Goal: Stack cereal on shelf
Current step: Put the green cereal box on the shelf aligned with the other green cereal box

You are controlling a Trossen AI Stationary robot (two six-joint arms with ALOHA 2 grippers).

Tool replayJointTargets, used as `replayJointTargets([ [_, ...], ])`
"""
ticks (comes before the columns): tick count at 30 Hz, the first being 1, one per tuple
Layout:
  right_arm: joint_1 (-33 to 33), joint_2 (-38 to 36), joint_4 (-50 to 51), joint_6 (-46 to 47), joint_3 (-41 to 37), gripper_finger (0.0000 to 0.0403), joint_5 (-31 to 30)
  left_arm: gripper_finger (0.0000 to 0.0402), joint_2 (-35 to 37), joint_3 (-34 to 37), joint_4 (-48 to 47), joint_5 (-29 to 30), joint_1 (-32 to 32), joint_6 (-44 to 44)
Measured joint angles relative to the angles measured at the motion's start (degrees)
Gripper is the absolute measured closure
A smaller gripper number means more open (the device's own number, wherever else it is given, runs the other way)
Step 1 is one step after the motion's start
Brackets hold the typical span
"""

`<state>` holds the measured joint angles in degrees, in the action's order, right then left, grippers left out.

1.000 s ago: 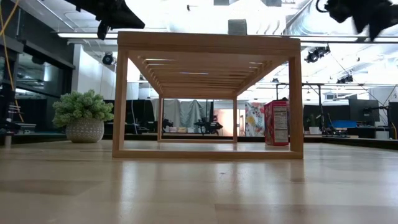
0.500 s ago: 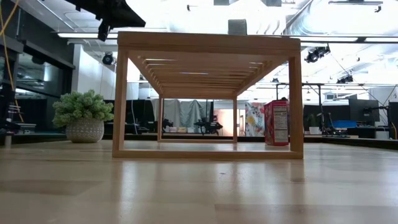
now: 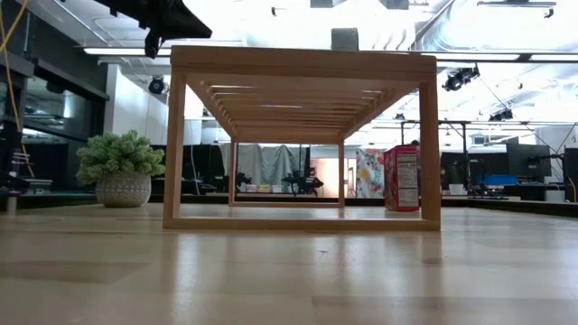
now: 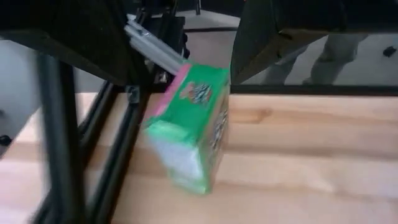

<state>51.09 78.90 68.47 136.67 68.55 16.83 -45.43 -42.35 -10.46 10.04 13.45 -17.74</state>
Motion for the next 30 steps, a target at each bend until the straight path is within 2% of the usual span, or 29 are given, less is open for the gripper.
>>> replayJointTargets([
  [9,0.4,5.9,-3.6,0.5,0.0,0.0121,0.2,0.0401,0.0,0.0,-0.4,-2.0,0.0,0.5],
  [17,2.0,6.2,-2.1,0.9,0.0,0.0121,1.4,0.0401,0.0,0.0,-0.5,-2.0,0.0,0.4],
  [30,2.2,6.7,-0.9,0.6,0.0,0.0121,-0.3,0.0401,0.0,0.0,-0.6,-2.0,0.0,0.4],
])
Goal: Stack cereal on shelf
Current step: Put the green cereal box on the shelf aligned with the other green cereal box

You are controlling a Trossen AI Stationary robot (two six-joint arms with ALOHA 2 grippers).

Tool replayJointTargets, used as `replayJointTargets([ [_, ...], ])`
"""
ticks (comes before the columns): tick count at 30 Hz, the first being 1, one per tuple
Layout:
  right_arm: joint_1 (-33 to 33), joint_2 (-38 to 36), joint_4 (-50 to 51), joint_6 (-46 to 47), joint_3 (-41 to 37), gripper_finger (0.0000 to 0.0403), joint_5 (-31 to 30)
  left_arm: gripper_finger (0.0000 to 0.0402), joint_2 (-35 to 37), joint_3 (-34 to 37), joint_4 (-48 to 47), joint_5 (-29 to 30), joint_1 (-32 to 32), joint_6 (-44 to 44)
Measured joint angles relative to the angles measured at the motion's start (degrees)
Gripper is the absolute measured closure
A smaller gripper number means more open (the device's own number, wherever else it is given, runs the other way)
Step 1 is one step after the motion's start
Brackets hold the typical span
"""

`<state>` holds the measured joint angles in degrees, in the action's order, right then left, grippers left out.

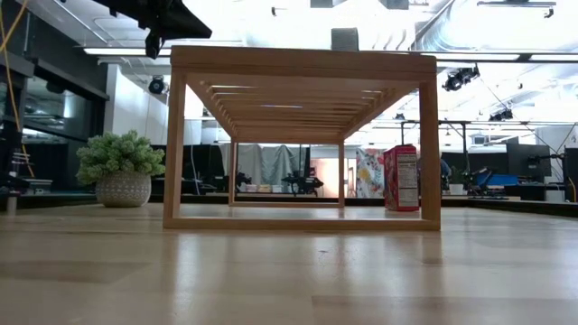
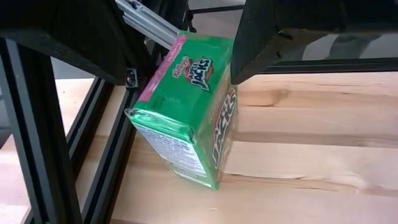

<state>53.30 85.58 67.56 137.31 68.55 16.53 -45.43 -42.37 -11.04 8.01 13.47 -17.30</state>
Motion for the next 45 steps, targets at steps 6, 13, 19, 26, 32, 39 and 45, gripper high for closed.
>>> replayJointTargets([
  [6,0.0,1.1,0.7,-0.2,0.0,0.0121,0.3,0.0401,0.0,0.0,-0.1,0.0,0.0,0.0],
  [13,0.0,4.6,-1.8,0.0,0.0,0.0121,0.5,0.0401,0.0,0.0,0.2,0.0,0.0,0.0],
  [19,0.0,7.2,-2.5,-0.5,0.0,0.0121,0.6,0.0401,0.0,0.0,0.2,0.0,0.0,0.0],
  [26,0.0,8.8,-1.7,-1.0,0.0,0.0138,0.0,0.0401,0.0,0.0,0.2,0.0,0.0,0.0],
  [32,0.0,8.8,-0.9,-1.0,0.0,0.0185,-0.1,0.0401,0.0,0.0,0.2,0.0,0.0,0.0],
  [39,0.0,8.5,-0.9,-2.5,0.1,0.0245,-2.7,0.0401,0.0,0.0,0.1,0.0,0.0,-0.1],
  [45,0.0,5.3,1.0,-10.8,5.3,0.0269,-10.1,0.0401,0.0,0.0,0.5,0.0,0.0,-0.3],
])
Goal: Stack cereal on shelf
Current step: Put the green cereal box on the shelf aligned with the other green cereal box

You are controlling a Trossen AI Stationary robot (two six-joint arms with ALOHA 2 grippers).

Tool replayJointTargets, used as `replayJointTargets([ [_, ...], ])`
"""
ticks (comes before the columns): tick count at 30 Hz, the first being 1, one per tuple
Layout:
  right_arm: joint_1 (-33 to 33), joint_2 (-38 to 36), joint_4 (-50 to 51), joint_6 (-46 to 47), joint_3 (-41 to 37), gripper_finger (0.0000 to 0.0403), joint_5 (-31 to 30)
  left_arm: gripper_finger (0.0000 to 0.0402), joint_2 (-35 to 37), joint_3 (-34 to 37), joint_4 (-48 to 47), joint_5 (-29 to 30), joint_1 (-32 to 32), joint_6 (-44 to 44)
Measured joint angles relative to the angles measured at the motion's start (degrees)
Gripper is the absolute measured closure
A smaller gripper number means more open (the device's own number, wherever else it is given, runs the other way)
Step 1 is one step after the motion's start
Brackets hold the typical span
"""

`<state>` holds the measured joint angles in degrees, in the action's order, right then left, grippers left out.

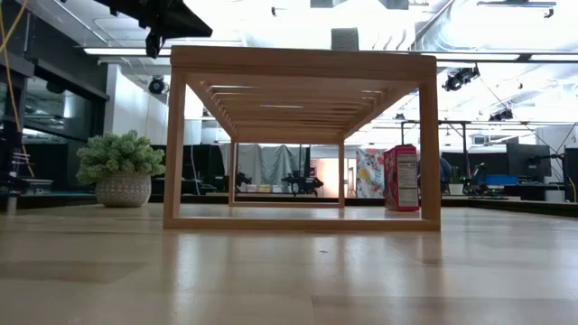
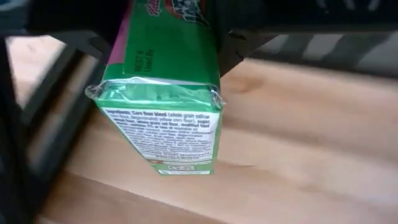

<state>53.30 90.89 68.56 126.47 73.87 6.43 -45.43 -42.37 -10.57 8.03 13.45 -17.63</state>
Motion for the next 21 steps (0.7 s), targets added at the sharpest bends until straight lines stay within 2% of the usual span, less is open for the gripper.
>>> replayJointTargets([
  [5,-0.6,-2.4,-1.3,-12.4,8.9,0.0272,-14.4,0.0401,0.0,0.0,0.1,0.0,0.0,0.3],
  [8,-2.9,-2.4,-3.0,-21.9,15.1,0.0272,-23.6,0.0401,0.0,0.0,0.2,0.2,0.0,0.7],
  [10,-5.6,-2.4,-4.8,-28.3,18.8,0.0272,-27.3,0.0401,0.0,0.0,0.2,0.2,0.0,0.1],
  [16,-16.5,-1.9,-8.4,-50.1,30.3,0.0272,-31.1,0.0401,0.0,0.0,1.2,0.3,0.0,-0.3],
  [21,-26.3,1.8,-7.7,-67.6,39.7,0.0272,-29.6,0.0401,0.0,0.0,1.4,0.3,0.0,-0.7],
])
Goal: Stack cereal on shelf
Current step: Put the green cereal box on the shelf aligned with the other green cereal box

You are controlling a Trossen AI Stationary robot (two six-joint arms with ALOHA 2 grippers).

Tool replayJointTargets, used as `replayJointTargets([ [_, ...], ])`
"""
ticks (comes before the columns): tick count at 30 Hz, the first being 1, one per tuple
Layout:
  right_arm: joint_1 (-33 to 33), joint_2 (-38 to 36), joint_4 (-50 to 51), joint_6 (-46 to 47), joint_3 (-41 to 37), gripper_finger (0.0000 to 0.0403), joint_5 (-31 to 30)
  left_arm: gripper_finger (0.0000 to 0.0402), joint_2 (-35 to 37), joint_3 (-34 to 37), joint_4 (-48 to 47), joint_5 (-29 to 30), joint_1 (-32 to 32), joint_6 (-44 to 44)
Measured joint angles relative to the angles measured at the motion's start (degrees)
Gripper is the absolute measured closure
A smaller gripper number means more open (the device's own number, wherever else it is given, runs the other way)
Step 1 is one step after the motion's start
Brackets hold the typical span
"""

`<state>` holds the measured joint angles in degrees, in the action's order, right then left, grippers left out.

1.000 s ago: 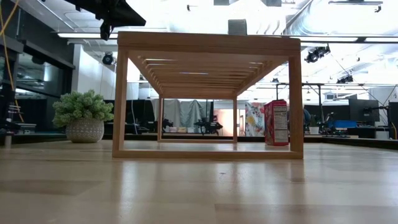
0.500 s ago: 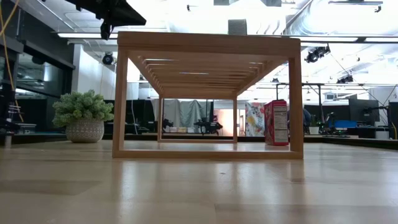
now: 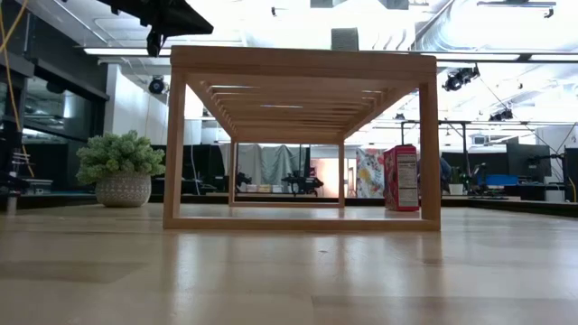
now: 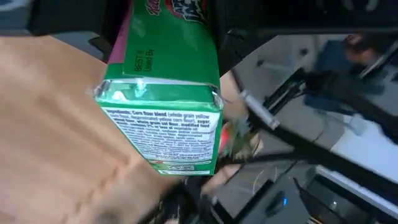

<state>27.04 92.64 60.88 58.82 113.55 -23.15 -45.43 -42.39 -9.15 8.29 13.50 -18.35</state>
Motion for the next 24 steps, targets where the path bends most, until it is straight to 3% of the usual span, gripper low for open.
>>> replayJointTargets([
  [6,-10.7,6.9,8.8,-8.8,8.1,0.0272,4.0,0.0401,0.0,0.0,0.0,0.0,0.0,-0.1],
  [11,-16.6,12.7,21.5,-7.0,14.5,0.0272,8.2,0.0401,0.0,0.0,0.0,0.0,0.0,0.3],
  [15,-18.7,16.0,29.2,-7.1,17.5,0.0272,8.2,0.0401,0.0,0.0,0.0,0.0,0.0,0.7],
  [24,-20.2,18.0,29.0,-5.2,17.8,0.0272,4.9,0.0401,0.0,0.0,0.0,0.0,0.0,0.9],
])
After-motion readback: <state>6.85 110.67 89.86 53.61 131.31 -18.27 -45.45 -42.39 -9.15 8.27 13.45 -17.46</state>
